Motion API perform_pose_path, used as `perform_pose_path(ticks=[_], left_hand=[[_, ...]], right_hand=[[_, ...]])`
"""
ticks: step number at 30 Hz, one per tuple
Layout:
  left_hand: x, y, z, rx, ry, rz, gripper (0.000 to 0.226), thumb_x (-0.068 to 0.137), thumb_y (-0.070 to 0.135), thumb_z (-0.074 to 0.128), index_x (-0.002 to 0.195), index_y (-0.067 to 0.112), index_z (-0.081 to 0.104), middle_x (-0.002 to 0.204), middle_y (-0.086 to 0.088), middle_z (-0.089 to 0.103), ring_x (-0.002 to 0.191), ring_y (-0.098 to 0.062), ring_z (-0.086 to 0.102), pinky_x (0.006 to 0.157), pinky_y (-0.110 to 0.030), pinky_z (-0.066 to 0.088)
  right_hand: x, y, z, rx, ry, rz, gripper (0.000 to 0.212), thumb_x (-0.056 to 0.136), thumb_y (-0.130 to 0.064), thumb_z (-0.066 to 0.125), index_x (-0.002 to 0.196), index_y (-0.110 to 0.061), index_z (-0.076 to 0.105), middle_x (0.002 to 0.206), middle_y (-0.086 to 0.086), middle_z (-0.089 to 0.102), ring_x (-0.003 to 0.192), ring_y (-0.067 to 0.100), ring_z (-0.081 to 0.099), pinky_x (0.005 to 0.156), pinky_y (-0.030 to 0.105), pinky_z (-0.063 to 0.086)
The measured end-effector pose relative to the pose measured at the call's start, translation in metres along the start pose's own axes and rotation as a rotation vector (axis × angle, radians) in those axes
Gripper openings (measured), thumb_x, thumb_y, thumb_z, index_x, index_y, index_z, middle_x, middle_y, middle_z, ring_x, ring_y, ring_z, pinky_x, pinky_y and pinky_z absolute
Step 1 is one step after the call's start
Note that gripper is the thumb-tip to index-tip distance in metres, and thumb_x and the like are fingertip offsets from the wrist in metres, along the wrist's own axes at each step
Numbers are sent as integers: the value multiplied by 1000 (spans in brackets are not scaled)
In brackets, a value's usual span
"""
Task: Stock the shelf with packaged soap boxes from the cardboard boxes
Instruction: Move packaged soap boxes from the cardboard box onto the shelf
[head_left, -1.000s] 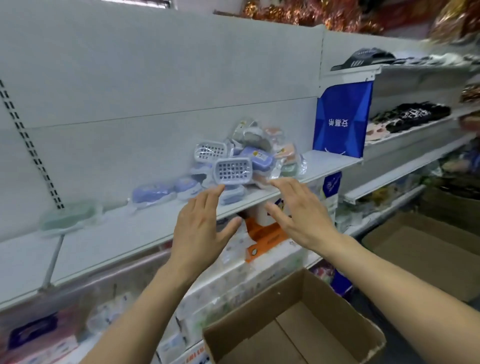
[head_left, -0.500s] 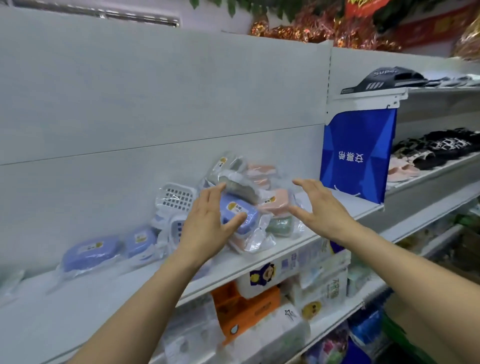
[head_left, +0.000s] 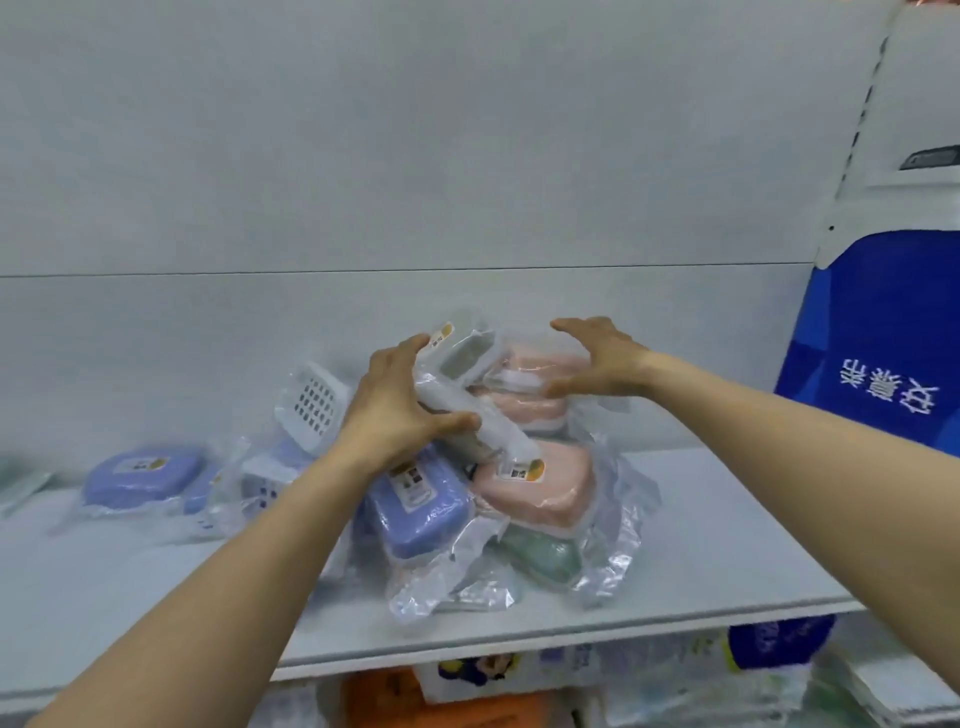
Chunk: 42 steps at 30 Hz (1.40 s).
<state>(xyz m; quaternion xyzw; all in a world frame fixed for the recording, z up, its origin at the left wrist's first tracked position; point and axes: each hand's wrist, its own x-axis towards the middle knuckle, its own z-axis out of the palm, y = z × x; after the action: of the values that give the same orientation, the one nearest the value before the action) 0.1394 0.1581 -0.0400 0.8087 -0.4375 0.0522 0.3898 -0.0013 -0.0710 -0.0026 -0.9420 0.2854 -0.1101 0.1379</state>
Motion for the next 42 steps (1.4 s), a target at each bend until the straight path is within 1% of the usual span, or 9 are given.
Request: perform_pose_path(ticks=[3, 7, 13, 17, 21, 25, 32, 40, 42], left_hand=[[6, -4, 1, 25, -25, -52, 91, 57, 46, 90, 136, 37, 44, 129, 1, 48, 111, -15, 52, 92, -28, 45], [13, -7, -3, -21, -44, -94, 62, 54, 37, 94, 101, 28, 55, 104, -2, 58, 81, -12, 56, 62, -23, 43], [22, -9, -4, -34, -67, -134, 57, 48, 38, 96, 81, 26, 51, 94, -1, 58, 80, -17, 51, 60, -28, 38], [17, -4, -3, -28, -23, -96, 65, 32, 57, 90, 75, 29, 50, 99, -6, 55, 82, -17, 50, 59, -25, 36], [0, 3, -10, -32, 67, -52, 56, 49, 37, 96, 80, 26, 51, 107, -2, 48, 89, -16, 52, 65, -16, 39], [-30, 11, -29, -84, 187, 7, 56, 53, 39, 94, 87, 21, 53, 107, 0, 47, 85, -2, 49, 70, -9, 39], [-133, -5, -93, -292, 449, 19, 54, 53, 45, 90, 84, 30, 50, 107, 4, 45, 92, 7, 46, 76, -4, 37], [-316, -102, -218, -279, 554, -103, 52, 54, 55, 83, 86, 35, 48, 106, 15, 44, 106, -2, 47, 89, -11, 35], [-359, -133, -253, -244, 559, -151, 54, 52, 57, 82, 88, 34, 49, 106, 17, 43, 104, 7, 45, 86, -5, 33]], right_hand=[[27, 17, 7, 33, -130, -37, 129, 42, -72, 77, 151, -44, 13, 160, 0, 9, 147, 26, 16, 118, 47, 22], [45, 26, 17, -45, -155, -75, 126, 54, -65, 82, 152, -39, 9, 158, -2, 14, 145, 28, 14, 117, 49, 20], [45, 31, 14, -35, -134, -88, 98, 46, -73, 78, 131, -39, 41, 125, 0, 52, 119, 22, 31, 103, 44, 36], [27, 33, 13, -86, 15, -50, 106, 51, -75, 77, 138, -30, 36, 123, 4, 51, 123, 27, 32, 100, 44, 38], [-4, 28, 5, -13, 102, 94, 108, 54, -72, 78, 140, -23, 35, 129, 9, 48, 124, 32, 35, 98, 46, 41], [-49, 7, 4, 44, 288, 170, 103, 58, -72, 75, 139, -22, 34, 128, 12, 47, 123, 33, 38, 94, 46, 43], [-153, -94, 27, 302, 481, 78, 105, 62, -73, 70, 144, -26, 26, 133, 4, 43, 124, 25, 36, 100, 45, 40], [-270, -290, 116, 519, 450, -77, 100, 64, -71, 70, 144, -29, 26, 136, -1, 42, 125, 21, 40, 100, 45, 41], [-291, -338, 143, 565, 409, -102, 101, 62, -74, 68, 144, -30, 27, 136, -1, 42, 125, 21, 42, 101, 48, 42]])
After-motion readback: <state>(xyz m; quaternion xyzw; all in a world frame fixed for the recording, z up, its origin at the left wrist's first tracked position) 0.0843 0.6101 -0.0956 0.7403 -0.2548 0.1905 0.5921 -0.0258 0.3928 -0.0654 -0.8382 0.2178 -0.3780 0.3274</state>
